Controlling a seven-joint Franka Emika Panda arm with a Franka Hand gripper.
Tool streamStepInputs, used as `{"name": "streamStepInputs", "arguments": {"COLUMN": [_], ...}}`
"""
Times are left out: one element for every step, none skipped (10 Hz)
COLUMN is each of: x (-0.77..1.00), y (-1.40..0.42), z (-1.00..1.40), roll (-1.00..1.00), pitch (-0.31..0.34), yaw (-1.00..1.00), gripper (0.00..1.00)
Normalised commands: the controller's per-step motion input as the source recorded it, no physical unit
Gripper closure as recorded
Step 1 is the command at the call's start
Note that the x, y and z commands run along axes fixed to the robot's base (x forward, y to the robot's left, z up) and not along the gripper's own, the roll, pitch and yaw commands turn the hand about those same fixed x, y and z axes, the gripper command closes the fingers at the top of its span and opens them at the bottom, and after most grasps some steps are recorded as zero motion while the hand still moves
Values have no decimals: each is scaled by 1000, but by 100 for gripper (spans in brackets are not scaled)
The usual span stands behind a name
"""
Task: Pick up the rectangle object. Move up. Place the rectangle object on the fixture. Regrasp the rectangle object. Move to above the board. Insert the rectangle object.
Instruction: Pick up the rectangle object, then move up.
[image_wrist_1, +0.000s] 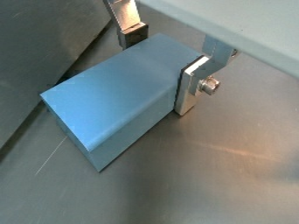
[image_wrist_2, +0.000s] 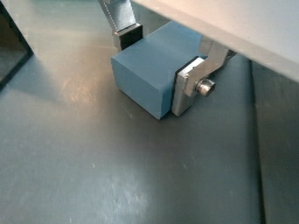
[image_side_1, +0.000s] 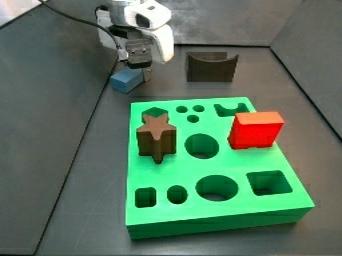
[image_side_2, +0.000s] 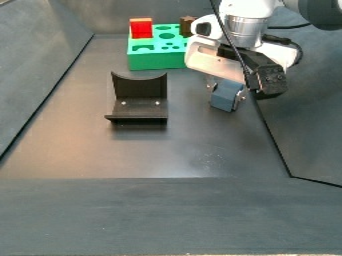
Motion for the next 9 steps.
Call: {"name": "streamStepInputs", "arguments": {"x": [0, 0, 0, 0, 0, 0, 0, 8, -19], "y": [0, 0, 0, 0, 0, 0, 0, -78, -74], "z": [0, 0, 0, 0, 0, 0, 833, 841, 794], "roll": [0, 0, 0, 0, 0, 0, 0, -11, -10], "pitch": [0, 0, 0, 0, 0, 0, 0, -5, 13], "yaw": [0, 0, 0, 0, 0, 0, 0, -31, -31], "gripper": [100, 100, 100, 100, 100, 100, 100, 100, 100]}}
